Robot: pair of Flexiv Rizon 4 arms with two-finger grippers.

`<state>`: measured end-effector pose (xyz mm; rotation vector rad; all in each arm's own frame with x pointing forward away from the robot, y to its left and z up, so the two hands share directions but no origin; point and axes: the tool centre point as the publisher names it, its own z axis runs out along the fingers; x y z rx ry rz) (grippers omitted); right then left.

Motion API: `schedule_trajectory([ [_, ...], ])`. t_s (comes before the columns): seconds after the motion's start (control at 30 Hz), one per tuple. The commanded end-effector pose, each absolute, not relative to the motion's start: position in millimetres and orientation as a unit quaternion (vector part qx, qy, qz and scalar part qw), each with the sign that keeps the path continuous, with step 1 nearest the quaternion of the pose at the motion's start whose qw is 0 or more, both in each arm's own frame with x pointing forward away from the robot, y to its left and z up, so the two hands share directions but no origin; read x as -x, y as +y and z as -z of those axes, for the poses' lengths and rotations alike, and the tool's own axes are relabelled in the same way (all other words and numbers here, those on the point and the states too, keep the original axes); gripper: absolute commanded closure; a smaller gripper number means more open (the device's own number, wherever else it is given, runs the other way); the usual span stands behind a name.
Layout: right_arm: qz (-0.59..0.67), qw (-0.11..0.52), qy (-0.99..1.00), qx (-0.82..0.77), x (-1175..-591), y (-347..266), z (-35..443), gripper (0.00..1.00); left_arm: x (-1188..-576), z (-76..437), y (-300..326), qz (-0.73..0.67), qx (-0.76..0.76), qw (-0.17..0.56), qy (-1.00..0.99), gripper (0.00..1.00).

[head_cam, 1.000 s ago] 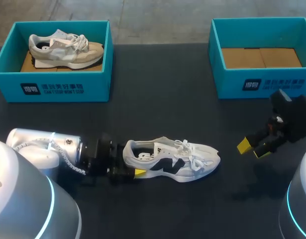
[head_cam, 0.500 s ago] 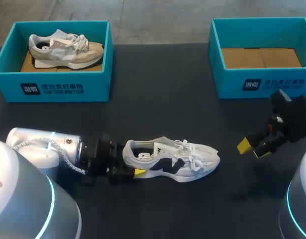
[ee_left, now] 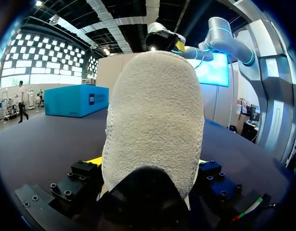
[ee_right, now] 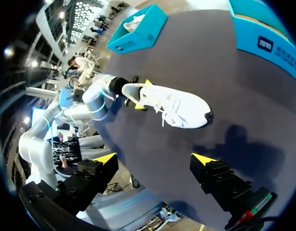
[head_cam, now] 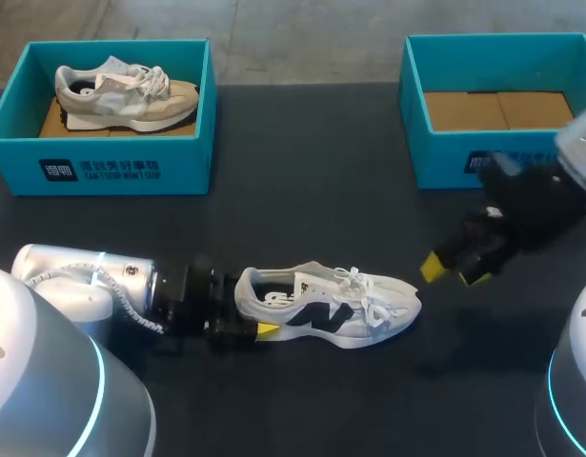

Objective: Take the shoe out of the shoebox, open the shoe tongue, remove and reinsert the insole, then place the shoe into the shoebox

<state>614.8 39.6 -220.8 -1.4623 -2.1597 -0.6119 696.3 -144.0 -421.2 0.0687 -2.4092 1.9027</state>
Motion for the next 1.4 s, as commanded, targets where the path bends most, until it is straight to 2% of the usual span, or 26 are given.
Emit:
schedule_trajectory([
  [0.03, 0.182, 0.220, -0.794, 0.536, -632.0, 65.1, 219.5, 0.00, -696.8, 420.8, -142.5, -0.618, -0.021, 0.037, -0.785, 1.00],
  [0.63, 0.128, 0.114, -0.763, 0.624, -644.3, 108.5, 223.5, 0.00, -696.8, 420.8, -142.5, -0.618, -0.021, 0.037, -0.785, 1.00],
  [1.13, 0.125, 0.113, -0.757, 0.631, -643.9, 108.9, 222.2, 0.00, -696.8, 420.8, -142.5, -0.618, -0.021, 0.037, -0.785, 1.00],
  [1.4, 0.061, 0.074, -0.777, 0.622, -658.4, 161.3, 229.7, 0.00, -696.8, 420.8, -142.5, -0.618, -0.021, 0.037, -0.785, 1.00],
])
